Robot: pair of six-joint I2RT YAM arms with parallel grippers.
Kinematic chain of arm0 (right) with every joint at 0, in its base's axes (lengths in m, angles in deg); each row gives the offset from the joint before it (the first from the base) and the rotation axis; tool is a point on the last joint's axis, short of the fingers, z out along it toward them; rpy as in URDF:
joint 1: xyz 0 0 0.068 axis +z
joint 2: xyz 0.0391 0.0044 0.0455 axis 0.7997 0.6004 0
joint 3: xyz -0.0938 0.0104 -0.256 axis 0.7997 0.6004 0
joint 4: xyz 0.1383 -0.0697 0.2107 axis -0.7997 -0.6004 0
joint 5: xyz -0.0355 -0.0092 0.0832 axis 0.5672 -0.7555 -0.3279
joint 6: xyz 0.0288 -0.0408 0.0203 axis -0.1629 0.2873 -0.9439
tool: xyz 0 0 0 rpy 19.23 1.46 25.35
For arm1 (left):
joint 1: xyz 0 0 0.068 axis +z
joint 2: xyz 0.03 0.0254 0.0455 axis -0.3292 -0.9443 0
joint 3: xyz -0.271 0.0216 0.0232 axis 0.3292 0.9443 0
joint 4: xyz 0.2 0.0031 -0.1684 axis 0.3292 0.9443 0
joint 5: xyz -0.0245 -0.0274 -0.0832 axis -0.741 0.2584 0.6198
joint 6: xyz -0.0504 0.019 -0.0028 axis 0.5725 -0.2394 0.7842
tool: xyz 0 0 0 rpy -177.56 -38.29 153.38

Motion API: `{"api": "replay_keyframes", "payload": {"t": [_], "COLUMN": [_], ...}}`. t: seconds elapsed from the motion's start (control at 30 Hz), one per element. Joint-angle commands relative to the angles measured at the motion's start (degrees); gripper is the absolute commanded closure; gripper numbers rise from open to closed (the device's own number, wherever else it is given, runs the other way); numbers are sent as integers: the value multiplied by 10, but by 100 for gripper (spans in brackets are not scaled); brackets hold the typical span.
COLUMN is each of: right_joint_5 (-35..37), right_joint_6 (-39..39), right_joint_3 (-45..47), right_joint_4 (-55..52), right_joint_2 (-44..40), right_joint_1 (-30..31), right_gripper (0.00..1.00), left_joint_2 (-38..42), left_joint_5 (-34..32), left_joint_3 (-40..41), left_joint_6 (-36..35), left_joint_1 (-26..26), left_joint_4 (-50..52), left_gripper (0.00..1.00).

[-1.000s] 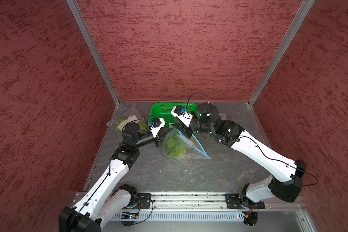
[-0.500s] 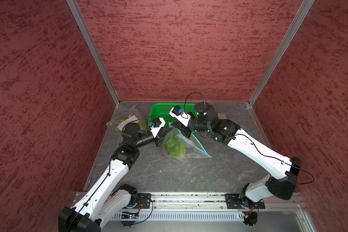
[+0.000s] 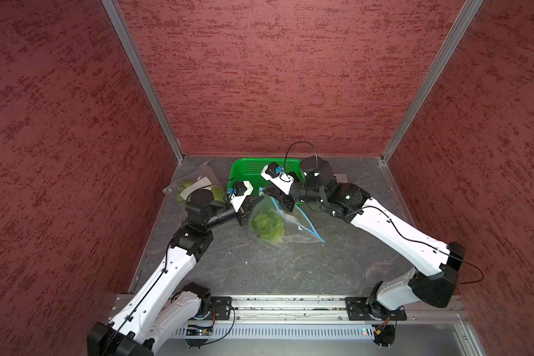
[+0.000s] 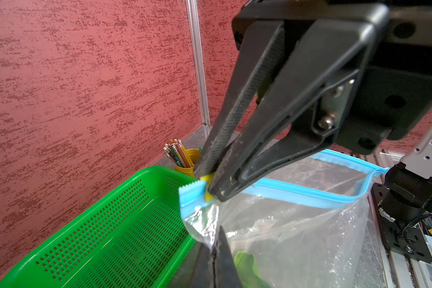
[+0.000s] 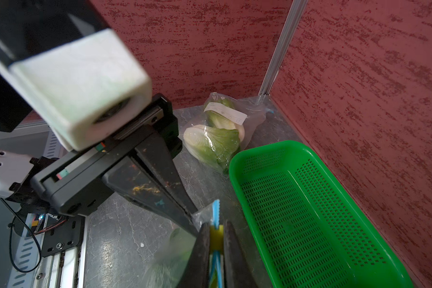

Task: Put the chinese cabbages into a zipper bag and zip it
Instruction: Zip the zipper on the zipper food storage bag.

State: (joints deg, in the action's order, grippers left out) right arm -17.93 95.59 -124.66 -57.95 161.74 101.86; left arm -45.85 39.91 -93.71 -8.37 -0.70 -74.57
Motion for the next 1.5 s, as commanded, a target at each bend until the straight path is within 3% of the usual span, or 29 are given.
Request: {"api": "replay_keyframes", "payload": {"t": [0.0,0.2,0.33,0.37,0.47,0.6,0.73,0.93,1.07,1.23,1.47], "right_joint_5": [-5,-8,-21,-26,-38,-46,-58,-68,-65,-65,-54], "right_joint_6": [-7,-15,-21,-23,-25,-23,-19,-17,-15,-16,-24], "right_joint_3": [15,40,45,44,36,27,24,27,29,36,56], "right_joint_4": [5,16,29,35,42,42,41,43,42,44,56], "right_joint_2": [-38,-64,-71,-72,-66,-61,-62,-65,-68,-70,-79], "right_joint_1": [-11,-21,-25,-26,-27,-27,-27,-28,-27,-28,-31], "right_gripper": [89,89,89,89,89,89,89,89,89,90,90], "left_joint_2": [16,19,14,10,-5,-12,-28,-72,-81,-84,-71], "left_joint_5": [-18,-29,4,15,42,19,44,89,106,114,97], "left_joint_3": [-15,-15,-18,-19,-32,-52,-70,-117,-125,-124,-120], "left_joint_6": [16,29,48,53,43,34,41,26,19,19,29], "left_joint_1": [1,7,4,1,-8,-3,9,9,9,9,9], "left_joint_4": [-8,-2,-11,-14,6,29,28,65,63,49,37], "left_gripper": [100,100,100,94,65,64,62,62,68,85,99]}}
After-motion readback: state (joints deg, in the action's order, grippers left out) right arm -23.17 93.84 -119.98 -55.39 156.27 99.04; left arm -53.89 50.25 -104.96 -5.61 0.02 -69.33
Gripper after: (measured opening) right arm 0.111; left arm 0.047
